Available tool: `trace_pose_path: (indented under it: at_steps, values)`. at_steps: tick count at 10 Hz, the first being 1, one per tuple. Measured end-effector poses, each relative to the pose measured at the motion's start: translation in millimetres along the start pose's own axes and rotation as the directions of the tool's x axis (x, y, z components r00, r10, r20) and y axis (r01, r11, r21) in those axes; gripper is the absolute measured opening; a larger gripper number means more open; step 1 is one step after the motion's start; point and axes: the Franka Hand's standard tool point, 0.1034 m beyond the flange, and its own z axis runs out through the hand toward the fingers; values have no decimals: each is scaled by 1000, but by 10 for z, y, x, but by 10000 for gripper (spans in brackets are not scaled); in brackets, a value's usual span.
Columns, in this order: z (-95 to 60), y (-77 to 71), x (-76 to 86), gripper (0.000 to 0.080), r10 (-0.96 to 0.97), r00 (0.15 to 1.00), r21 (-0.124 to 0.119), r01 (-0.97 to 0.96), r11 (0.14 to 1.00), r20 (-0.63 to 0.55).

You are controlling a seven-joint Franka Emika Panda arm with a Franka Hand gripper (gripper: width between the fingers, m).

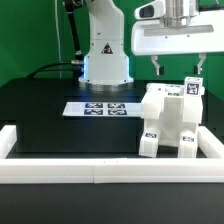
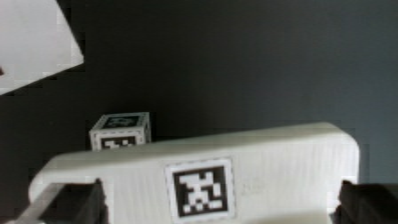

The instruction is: Assemble chair

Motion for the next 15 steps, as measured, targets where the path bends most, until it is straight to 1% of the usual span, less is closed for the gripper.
trace_pose_path:
  at_steps: [2, 3, 4, 5, 8, 13, 15]
  values:
    - [179, 61, -152, 649, -19, 1000, -27, 19, 999, 8]
    - [199, 66, -180, 649, -26, 1000, -28, 26, 999, 3]
    - [261, 101, -225, 649, -33, 999, -36, 33, 999, -2]
    - [306, 125, -236, 649, -35, 999, -43, 35, 998, 1]
    - [401, 153, -169, 649, -42, 999, -57, 42, 997, 3]
    - [342, 114, 69, 649, -72, 997, -45, 72, 996, -17]
    - [344, 142, 179, 649, -98, 995, -47, 96, 994, -24]
